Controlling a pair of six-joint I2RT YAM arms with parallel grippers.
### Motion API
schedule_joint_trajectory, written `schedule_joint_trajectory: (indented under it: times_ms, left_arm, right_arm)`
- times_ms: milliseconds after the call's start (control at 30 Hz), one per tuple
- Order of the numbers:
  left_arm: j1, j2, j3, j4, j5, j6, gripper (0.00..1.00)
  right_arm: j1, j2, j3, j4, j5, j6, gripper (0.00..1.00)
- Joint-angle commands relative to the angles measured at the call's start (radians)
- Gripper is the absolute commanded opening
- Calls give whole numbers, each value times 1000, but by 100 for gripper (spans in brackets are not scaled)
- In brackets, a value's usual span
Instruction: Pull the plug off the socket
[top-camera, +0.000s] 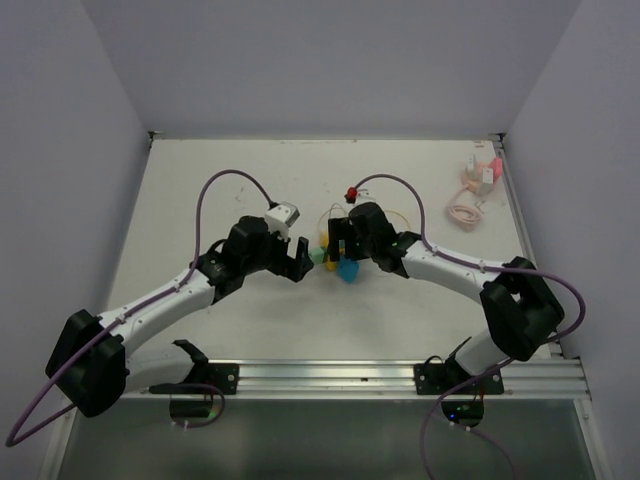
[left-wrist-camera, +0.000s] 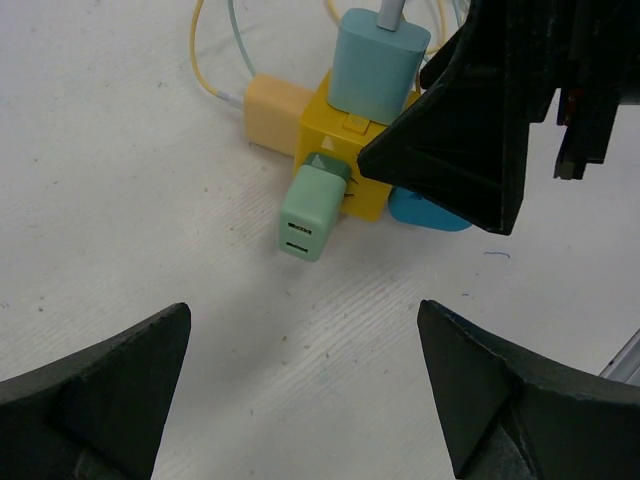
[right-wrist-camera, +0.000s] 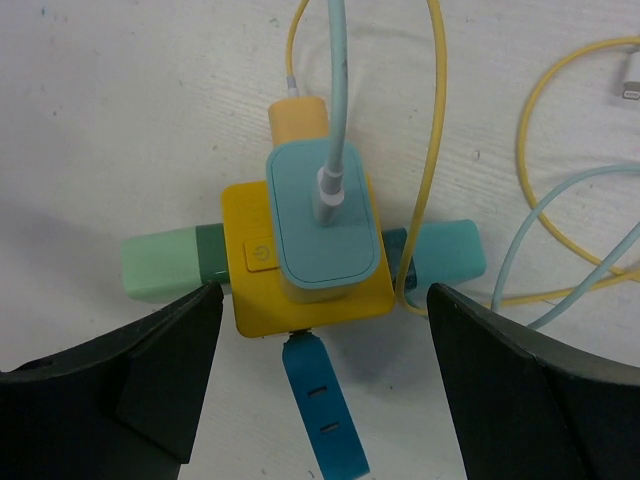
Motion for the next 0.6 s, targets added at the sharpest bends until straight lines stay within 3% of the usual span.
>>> schedule_joint_trajectory:
  times_ms: [0,300,433,567]
  left_arm:
    - [-2,-45,2,52,7,0,99]
    - [-2,-119,-26,15,12,-28,99]
    - [-2,-122,-30,15,15,-35,99]
    - [-2,-99,-27,37,25,-34,99]
  right_arm:
    - [5,25,43,32,34,-5,87]
    - [5,61,38,67,-28,-52,84]
    - [5,47,20,96,-40,-61,81]
    - [4,47,14,96,-54,-75,70]
